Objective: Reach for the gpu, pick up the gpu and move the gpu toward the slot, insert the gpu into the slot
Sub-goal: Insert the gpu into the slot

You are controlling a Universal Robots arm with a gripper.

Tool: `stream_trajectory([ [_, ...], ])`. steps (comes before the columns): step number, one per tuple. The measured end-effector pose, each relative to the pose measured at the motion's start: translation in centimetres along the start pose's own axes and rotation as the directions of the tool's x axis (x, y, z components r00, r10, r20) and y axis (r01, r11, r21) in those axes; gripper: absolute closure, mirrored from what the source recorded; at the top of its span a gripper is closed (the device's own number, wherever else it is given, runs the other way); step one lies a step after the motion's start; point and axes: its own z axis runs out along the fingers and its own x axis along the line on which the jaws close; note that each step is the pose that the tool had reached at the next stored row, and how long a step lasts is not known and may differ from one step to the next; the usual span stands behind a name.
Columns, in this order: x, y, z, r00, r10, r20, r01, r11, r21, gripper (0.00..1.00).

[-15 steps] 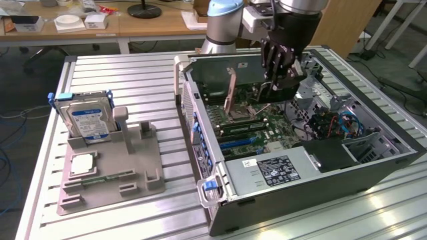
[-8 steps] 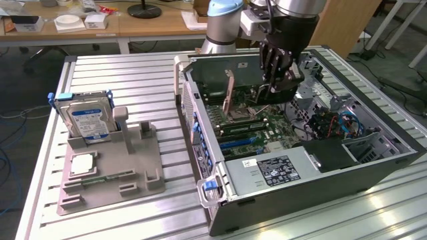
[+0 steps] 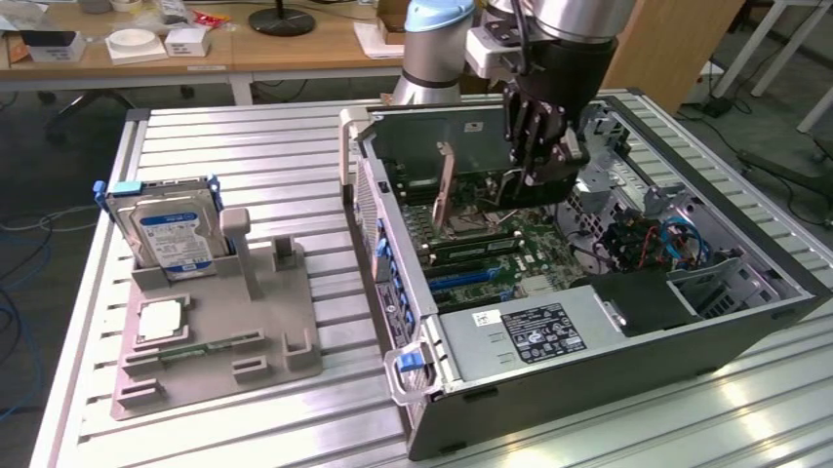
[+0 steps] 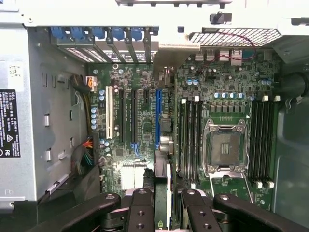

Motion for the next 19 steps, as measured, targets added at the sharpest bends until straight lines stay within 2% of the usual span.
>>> stream_trajectory([
  [19,0.0,0.2,1.48,1.0,0.0,0.0,0.0,1.0,0.0,0.74],
])
